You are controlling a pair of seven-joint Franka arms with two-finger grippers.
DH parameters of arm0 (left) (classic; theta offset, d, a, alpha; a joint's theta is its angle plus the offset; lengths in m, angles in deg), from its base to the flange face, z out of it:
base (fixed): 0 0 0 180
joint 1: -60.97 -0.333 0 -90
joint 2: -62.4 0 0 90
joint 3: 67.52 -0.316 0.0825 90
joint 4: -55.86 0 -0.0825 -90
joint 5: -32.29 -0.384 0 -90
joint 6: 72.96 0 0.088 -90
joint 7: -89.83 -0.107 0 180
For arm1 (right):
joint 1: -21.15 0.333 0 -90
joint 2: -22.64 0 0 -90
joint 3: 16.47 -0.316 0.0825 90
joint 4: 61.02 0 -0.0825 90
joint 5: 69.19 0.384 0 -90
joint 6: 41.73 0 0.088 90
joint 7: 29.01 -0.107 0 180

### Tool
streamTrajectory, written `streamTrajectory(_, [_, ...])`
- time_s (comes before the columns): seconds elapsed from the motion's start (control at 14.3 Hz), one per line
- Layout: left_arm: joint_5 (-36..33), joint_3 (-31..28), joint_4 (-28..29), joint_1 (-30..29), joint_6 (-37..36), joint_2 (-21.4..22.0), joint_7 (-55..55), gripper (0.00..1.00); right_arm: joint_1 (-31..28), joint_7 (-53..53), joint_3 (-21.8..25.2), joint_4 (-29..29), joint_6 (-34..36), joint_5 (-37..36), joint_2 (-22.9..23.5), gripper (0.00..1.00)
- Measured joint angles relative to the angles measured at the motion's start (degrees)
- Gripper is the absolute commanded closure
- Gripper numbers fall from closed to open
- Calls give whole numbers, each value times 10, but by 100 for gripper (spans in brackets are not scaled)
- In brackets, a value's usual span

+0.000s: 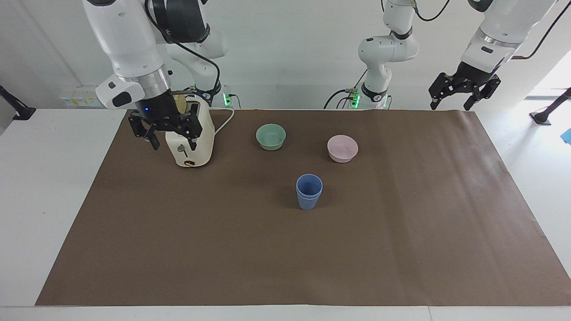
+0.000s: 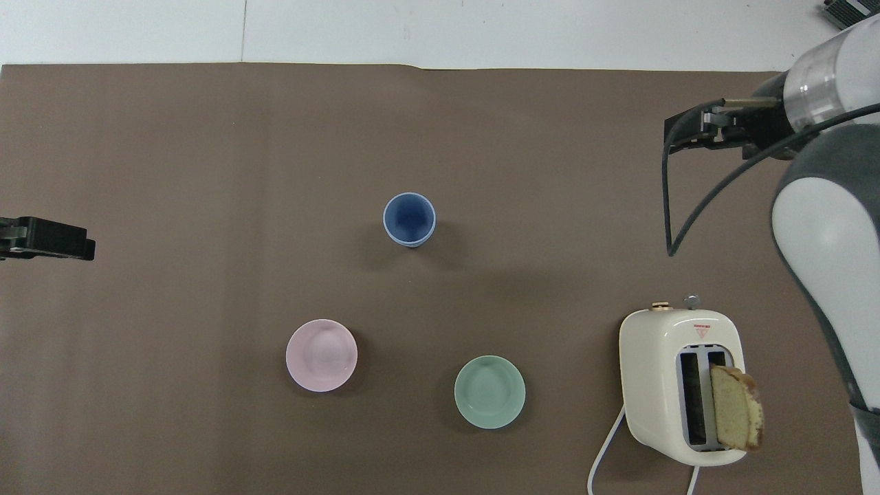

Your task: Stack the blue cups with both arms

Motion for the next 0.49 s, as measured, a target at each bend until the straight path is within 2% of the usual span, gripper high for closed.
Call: streamTrajectory(0.49, [0,0,0,0,0,0,0,0,-16,41,0,1,69,-7,-39,0])
